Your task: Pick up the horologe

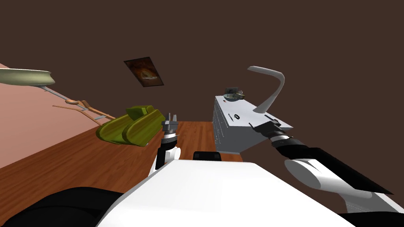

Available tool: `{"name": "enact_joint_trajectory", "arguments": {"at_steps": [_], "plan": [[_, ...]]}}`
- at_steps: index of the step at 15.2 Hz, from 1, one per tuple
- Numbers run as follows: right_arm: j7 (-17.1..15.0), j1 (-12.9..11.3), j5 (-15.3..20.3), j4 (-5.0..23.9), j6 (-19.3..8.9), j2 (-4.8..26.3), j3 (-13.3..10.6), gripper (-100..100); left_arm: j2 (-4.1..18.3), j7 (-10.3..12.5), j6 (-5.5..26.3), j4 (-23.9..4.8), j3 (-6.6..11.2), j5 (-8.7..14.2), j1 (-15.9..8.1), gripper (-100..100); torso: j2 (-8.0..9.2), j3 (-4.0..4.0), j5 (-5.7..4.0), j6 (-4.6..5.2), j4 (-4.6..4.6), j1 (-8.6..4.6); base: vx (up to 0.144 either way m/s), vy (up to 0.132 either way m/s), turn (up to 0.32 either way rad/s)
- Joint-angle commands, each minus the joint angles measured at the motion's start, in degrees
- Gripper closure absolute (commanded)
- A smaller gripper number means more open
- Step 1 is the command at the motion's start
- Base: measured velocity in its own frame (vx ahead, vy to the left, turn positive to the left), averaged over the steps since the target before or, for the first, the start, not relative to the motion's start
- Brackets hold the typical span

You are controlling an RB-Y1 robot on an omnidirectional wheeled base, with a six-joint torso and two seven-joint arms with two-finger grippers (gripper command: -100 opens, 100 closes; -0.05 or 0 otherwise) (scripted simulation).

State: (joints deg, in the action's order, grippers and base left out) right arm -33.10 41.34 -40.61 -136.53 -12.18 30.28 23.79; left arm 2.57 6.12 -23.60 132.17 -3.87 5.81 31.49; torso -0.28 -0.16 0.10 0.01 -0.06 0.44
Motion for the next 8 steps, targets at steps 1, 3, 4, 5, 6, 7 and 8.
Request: {"name": "enact_joint_trajectory", "arguments": {"at_steps": [1,3,4,5,6,7,8], "plan": [[-2.82,0.72,-2.16,0.29,-2.36,1.16,1.43,-100,0.0,0.0,0.0,0.0,0.0,0.0,0.0,0,0.0,0.0,0.0,0.0,0.0,0.0,0.062,0.112,-0.071],[-4.99,1.86,-4.64,0.36,-4.6,2.57,3.5,-100,0.0,0.0,0.0,0.0,0.0,0.0,0.0,0,0.01,0.0,-0.01,-0.02,0.0,-0.07,0.041,0.084,-0.042],[-5.96,1.86,-4.94,0.36,-5.14,2.57,3.5,-100,0.0,0.0,0.0,0.0,0.0,0.0,0.0,0,0.02,0.01,-0.01,0.0,0.0,-0.07,0.052,0.094,-0.062],[-5.97,1.86,-4.94,0.36,-5.14,2.57,3.5,-100,0.0,0.0,0.0,0.0,0.0,0.0,0.0,0,0.01,0.0,-0.01,-0.01,0.0,-0.06,0.045,0.069,-0.03],[-8.02,3.01,-7.21,0.43,-7.5,3.94,5.58,-100,0.0,0.0,0.0,0.0,0.0,0.0,0.0,0,0.02,0.01,-0.02,-0.01,0.0,-0.12,0.069,0.08,-0.057],[-9.02,3.01,-7.73,0.43,-7.93,3.94,5.58,-100,0.0,0.0,0.0,0.0,0.0,0.0,0.0,0,-0.03,-0.02,-0.02,0.0,0.0,-0.11,0.077,0.089,-0.072],[-9.12,3.01,-7.73,0.43,-7.93,3.94,5.58,-100,0.0,0.0,0.0,0.0,0.0,0.0,0.0,0,-0.07,-0.04,-0.02,-0.01,-0.02,-0.1,0.056,0.072,-0.033]]}}
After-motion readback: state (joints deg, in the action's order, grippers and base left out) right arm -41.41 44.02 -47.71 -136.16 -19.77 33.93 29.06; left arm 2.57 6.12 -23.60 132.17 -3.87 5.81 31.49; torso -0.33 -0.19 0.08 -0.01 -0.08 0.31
